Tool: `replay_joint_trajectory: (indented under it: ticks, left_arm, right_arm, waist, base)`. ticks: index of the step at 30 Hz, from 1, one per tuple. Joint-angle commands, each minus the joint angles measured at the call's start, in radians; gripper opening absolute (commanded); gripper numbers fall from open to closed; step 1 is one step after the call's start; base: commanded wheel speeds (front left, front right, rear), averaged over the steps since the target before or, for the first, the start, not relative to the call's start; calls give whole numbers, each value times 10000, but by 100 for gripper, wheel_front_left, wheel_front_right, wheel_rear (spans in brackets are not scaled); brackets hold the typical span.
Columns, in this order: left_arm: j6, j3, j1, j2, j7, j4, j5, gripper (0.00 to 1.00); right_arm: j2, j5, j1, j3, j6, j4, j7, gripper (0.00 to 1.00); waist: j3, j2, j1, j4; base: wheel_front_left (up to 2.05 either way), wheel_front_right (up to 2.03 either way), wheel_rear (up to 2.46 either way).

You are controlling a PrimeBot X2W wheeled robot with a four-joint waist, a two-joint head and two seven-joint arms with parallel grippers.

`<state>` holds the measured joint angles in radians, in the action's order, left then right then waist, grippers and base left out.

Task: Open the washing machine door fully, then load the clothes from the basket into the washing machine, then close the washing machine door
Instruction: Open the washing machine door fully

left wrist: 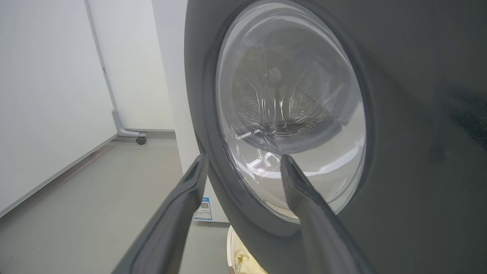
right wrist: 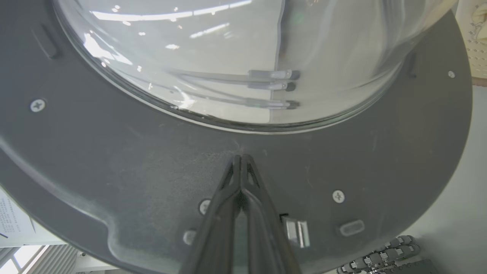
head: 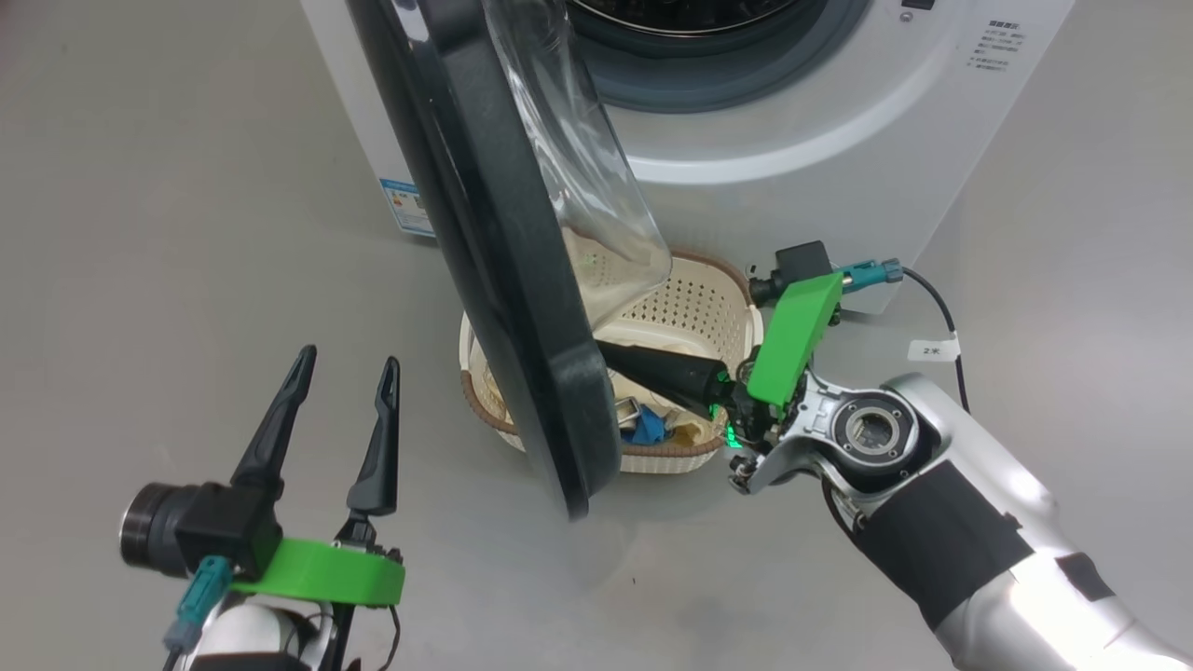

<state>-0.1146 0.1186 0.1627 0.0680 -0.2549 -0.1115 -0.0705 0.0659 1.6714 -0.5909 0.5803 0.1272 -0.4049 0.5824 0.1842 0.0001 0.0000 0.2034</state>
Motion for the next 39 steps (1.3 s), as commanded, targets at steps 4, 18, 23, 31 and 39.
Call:
replay_joint_trajectory:
  ticks: [4, 18, 23, 31, 39]
  left_arm:
    - [-11, -283, 187, 225, -69, 252, 62, 100]
    - [71, -473, 49, 401, -69, 235, 0, 100]
    - [99, -545, -37, 456, -69, 273, -46, 100]
    - [168, -668, -88, 554, -69, 289, -85, 100]
    - [283, -778, -271, 604, -69, 406, -117, 100]
  right_arm:
    - [-156, 481, -600, 683, 35, 176, -532, 0]
    - [1021, -162, -572, 921, 35, 1198, -2884, 28]
    - [1657, -1381, -283, 714, 35, 1898, -4314, 52]
    - [2486, -4651, 258, 65, 35, 2628, -6595, 100]
    - [2529, -8687, 1576, -1423, 35, 2736, -7784, 100]
  waist:
    - [-49, -1, 0, -47]
    - [-296, -1, 0, -557]
    - [-354, -1, 0, -783]
    - [-447, -1, 0, -1063]
    - [-563, -1, 0, -1260]
  base:
    - [0, 0, 0]
    - [0, 0, 0]
    - [0, 0, 0]
    - [0, 0, 0]
    - [0, 0, 0]
